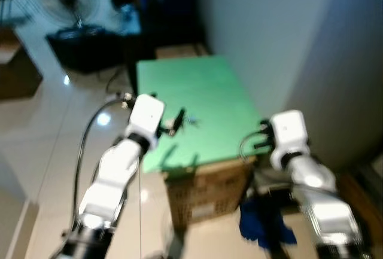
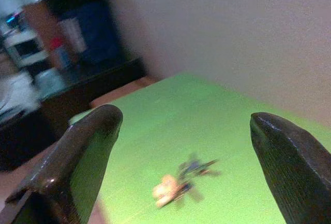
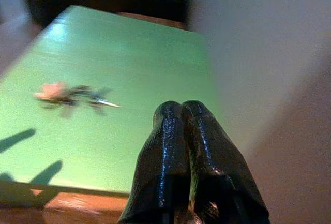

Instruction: Hang keys on a hook

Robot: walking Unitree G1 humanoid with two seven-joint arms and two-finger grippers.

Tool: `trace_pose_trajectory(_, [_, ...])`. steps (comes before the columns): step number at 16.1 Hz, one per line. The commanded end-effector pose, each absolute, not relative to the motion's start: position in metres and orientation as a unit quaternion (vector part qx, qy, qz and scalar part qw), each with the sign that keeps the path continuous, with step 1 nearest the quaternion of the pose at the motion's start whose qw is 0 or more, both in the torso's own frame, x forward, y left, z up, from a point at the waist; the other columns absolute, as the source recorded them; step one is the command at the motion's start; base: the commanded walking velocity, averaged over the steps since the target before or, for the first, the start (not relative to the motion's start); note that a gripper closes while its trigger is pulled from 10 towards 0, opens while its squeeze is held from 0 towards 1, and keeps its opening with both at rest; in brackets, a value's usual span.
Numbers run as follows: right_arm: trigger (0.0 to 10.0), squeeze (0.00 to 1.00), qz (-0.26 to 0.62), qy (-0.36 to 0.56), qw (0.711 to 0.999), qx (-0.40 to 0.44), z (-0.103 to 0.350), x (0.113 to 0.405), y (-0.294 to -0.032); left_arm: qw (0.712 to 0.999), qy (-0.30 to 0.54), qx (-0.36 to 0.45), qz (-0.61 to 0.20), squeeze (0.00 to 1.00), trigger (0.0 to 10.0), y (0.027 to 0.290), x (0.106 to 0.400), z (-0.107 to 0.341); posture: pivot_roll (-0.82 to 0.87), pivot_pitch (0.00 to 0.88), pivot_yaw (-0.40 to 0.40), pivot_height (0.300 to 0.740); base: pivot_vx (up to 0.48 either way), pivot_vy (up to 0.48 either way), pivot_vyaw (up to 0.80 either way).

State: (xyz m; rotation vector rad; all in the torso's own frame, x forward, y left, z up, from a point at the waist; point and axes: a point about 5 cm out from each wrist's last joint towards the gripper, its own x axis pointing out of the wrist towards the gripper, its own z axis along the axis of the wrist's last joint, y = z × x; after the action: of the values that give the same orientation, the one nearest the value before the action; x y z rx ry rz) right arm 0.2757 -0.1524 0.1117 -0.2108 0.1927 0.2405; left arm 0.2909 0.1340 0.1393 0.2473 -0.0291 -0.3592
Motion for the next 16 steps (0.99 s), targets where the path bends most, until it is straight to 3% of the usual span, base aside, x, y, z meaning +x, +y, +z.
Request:
trace_pose_trajectory(1, [10.0,0.00,0.127,0.095,0.981,-0.113,0.1139,0.2770,-0.1498,0.977,-0.017,0.129,-0.171,0.00,10.0,0.1365,0.2921,0.1414,-0.10,0.000,0.026,0.718,0.292,0.000,0.80])
trace_pose_trajectory(16, [10.0,0.00,0.117,0.094,0.984,-0.091,0.1149,0.2772,-0.1528,0.976,-0.018,0.131,-0.175,0.00,10.0,0.1373,0.2905,0.1427,-0.10,0.000,0.023,0.718,0.292,0.000,0.05])
